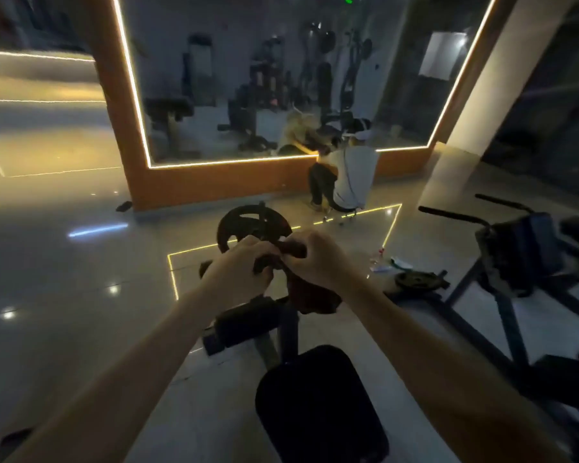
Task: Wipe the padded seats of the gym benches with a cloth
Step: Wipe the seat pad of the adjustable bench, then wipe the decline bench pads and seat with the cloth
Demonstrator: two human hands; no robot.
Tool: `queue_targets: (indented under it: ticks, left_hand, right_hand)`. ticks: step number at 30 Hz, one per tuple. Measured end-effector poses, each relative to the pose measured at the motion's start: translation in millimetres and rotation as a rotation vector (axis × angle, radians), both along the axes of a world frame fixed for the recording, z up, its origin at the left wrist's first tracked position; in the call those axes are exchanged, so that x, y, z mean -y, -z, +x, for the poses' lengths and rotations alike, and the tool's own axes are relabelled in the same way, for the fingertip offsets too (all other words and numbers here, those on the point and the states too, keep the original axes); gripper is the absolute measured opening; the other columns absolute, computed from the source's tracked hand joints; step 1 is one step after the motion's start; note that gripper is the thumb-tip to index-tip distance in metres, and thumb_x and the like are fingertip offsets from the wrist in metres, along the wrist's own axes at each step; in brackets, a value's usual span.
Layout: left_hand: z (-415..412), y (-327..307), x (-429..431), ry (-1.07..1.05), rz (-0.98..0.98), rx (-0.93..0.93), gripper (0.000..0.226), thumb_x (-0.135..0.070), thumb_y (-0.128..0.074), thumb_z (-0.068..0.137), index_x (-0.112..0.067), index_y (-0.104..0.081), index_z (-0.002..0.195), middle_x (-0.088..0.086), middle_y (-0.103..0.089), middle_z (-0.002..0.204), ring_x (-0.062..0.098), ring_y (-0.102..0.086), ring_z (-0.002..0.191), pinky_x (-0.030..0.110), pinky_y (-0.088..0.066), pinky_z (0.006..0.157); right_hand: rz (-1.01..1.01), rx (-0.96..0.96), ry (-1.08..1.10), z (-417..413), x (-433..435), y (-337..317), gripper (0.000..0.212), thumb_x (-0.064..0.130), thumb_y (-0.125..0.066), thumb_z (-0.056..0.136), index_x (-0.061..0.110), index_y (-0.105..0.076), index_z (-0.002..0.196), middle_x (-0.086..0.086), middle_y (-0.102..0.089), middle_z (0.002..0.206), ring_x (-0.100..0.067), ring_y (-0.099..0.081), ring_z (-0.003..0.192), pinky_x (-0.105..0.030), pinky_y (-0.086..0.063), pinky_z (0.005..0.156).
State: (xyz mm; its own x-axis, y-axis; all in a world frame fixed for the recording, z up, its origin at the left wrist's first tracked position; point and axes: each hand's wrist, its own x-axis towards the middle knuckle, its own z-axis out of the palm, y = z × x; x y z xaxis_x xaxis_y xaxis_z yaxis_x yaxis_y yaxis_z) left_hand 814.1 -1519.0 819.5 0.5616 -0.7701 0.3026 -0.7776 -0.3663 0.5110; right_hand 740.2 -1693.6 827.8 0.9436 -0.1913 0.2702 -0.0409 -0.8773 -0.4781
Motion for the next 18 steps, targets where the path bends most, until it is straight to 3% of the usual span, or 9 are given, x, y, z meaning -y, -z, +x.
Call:
queue_targets:
  ticks: [4,7,10,14,18]
  left_hand:
    - [-6,27,54,0.141,0.037,-0.049,0.040,-0.016,-0.064,0.090,-0.027,-0.060,0.128,-0.008,-0.051,0.123,0.009,-0.052,0.106,0.022,-0.041,0.088]
    - [-16,43,89,0.300,0.028,-0.066,0.040,-0.016,-0.066,0.089,-0.027,-0.061,0.127,-0.005,-0.054,0.123,0.016,-0.056,0.111,0.034,-0.048,0.091]
    - [-24,58,117,0.413,0.063,-0.102,0.040,-0.015,-0.065,0.089,-0.025,-0.061,0.127,-0.004,-0.053,0.127,0.017,-0.055,0.114,0.036,-0.048,0.096]
    - [-30,82,136,0.558,0.086,-0.172,0.039,-0.018,-0.063,0.089,-0.030,-0.059,0.126,-0.014,-0.046,0.125,0.009,-0.052,0.114,0.029,-0.045,0.096]
    - [-32,114,131,0.634,0.097,-0.212,0.038,-0.018,-0.060,0.091,-0.033,-0.059,0.126,-0.016,-0.045,0.125,0.006,-0.052,0.109,0.024,-0.046,0.093]
  right_hand:
    - [0.077,-0.065,0.173,-36,40,23,0.021,0.028,-0.069,0.088,0.018,-0.072,0.106,0.002,-0.064,0.096,-0.010,-0.059,0.085,-0.025,-0.047,0.073]
    - [0.129,-0.136,0.316,-65,62,38,0.026,0.034,-0.065,0.089,0.020,-0.070,0.111,-0.001,-0.069,0.100,-0.017,-0.065,0.090,-0.033,-0.054,0.078]
    - [0.138,-0.124,0.469,-92,68,49,0.026,0.033,-0.065,0.091,0.018,-0.070,0.111,-0.001,-0.068,0.100,-0.018,-0.064,0.090,-0.031,-0.050,0.074]
    - [0.185,-0.067,0.626,-118,58,70,0.009,0.032,-0.066,0.091,0.023,-0.066,0.090,0.006,-0.058,0.086,-0.011,-0.054,0.076,-0.029,-0.043,0.065]
    - [0.220,-0.074,0.740,-129,42,111,0.031,0.048,-0.057,0.089,0.022,-0.070,0.099,0.002,-0.061,0.088,-0.011,-0.055,0.077,-0.027,-0.046,0.066]
